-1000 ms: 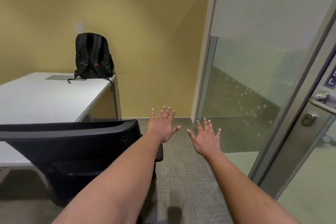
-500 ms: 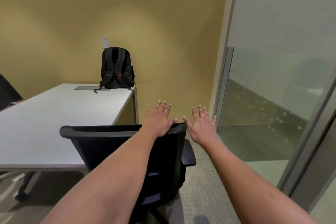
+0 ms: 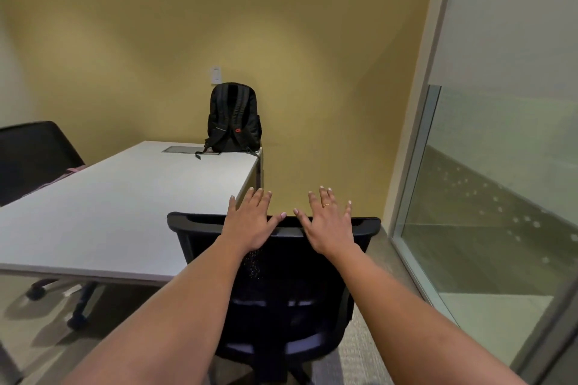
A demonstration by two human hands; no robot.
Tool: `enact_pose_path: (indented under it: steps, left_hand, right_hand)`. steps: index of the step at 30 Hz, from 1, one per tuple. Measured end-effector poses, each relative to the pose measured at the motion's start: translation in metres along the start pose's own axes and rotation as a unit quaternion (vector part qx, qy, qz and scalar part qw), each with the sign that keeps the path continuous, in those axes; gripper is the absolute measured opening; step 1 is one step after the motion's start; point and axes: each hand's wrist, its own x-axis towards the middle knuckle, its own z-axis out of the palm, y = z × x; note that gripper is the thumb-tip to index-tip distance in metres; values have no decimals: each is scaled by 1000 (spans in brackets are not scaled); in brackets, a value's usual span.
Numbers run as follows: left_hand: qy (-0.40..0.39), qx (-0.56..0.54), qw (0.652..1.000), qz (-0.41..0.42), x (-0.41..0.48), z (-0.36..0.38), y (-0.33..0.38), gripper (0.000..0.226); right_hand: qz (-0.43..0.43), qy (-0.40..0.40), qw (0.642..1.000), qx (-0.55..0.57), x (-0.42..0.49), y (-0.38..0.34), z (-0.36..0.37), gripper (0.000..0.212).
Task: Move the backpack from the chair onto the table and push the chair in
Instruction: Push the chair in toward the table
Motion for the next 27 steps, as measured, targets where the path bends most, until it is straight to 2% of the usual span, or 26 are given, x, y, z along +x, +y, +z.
enact_pose_path:
  steps: [7, 27]
  left_hand:
    - [-2, -34, 998, -49, 7, -1, -37, 69]
    - [0, -28, 995, -100, 31, 9, -2, 70]
  right_hand:
    - [-8, -7, 1000, 24, 16, -4, 13, 64]
    - [-37, -42, 998, 39, 47, 37, 12, 62]
